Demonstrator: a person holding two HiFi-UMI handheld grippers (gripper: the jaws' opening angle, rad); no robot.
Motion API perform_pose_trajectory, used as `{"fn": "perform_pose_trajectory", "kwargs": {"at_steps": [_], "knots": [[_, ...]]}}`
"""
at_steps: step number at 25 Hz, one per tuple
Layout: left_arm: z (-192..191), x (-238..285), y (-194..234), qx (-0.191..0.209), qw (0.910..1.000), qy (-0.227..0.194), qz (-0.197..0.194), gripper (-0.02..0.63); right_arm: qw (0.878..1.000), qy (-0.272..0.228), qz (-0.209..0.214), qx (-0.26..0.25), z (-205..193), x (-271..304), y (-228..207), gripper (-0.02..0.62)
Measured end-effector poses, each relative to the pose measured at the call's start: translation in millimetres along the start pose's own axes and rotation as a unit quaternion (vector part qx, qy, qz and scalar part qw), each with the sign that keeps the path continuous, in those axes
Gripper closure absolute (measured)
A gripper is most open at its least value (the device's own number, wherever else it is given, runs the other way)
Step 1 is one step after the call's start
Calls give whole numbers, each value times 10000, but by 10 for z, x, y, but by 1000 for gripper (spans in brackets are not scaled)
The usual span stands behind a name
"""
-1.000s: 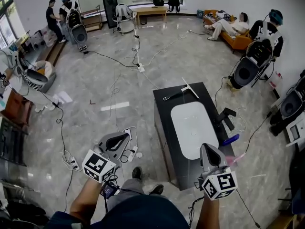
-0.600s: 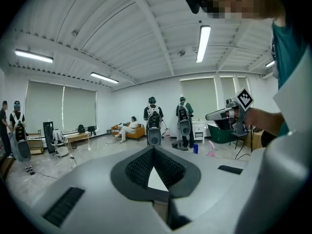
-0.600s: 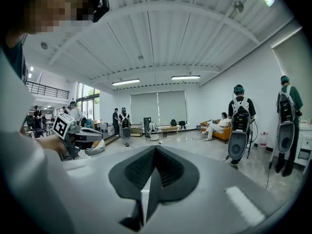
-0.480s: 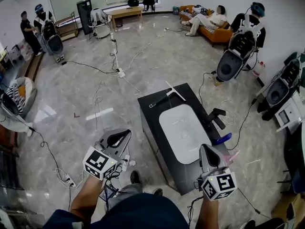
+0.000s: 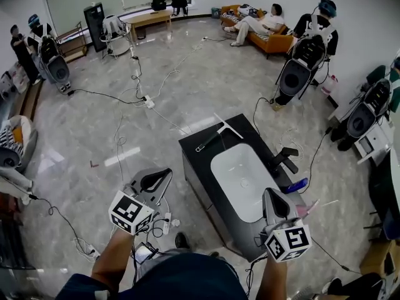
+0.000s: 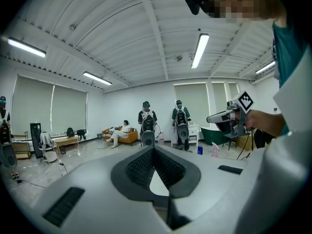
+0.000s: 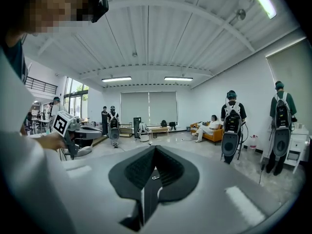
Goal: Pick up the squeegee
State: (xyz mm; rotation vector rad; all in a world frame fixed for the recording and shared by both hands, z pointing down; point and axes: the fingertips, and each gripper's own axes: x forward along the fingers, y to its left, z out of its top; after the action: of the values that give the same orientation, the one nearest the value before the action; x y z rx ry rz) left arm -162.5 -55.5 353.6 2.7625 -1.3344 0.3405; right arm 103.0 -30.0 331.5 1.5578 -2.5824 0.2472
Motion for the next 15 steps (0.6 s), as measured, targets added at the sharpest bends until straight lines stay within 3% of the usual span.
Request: {"fn": "perform_pose_trajectory", "kwargs": {"at_steps": [8,15], "knots": [[-98,48,473,-92,9999,-43,-88,600,9998,102,-91,-109,53,341,167,585],[-196,217,716,-130,9999,27,91,600,9998,122,27,-150,47,749,-48,584]]}}
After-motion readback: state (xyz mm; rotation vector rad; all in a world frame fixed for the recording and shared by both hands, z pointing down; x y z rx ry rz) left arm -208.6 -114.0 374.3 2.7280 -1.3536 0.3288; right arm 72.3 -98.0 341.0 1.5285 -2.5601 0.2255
